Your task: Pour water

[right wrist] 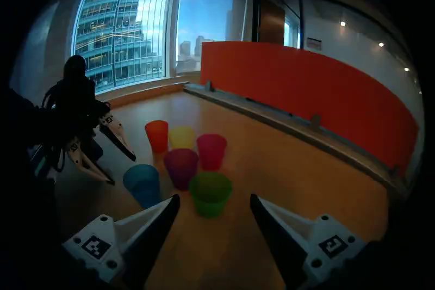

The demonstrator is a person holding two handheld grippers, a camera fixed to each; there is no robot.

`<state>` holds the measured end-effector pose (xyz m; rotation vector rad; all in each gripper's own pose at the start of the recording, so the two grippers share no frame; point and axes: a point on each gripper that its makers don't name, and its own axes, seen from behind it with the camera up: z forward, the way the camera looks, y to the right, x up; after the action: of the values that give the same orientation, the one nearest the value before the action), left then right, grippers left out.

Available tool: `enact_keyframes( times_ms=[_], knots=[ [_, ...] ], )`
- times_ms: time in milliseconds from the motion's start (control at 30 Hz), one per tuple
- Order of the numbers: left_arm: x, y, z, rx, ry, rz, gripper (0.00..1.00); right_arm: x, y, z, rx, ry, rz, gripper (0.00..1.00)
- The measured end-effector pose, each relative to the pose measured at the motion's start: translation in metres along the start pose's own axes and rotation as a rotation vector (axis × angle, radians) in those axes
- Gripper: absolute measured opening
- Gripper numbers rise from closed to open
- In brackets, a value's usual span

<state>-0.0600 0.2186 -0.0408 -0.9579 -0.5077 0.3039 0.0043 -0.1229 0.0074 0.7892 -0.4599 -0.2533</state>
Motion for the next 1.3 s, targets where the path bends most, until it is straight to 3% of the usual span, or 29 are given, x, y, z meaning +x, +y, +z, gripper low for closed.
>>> enact_keyframes(
  times_ms=[300,867,1300],
  knots=[
    [-0.002,-0.002,0.02,-0.005,-0.036,-0.021,0.92,-0.003,0.0,0.009,0.013,-0.009,-0.004,1.0],
    [-0.001,0.005,0.045,-0.047,-0.06,-0.049,0.92,-0.011,0.006,0.02,0.025,-0.021,0.009,1.0],
    [0.002,0.006,0.057,-0.058,-0.072,-0.025,0.92,-0.016,0.006,0.029,0.037,-0.03,0.014,1.0]
  ],
)
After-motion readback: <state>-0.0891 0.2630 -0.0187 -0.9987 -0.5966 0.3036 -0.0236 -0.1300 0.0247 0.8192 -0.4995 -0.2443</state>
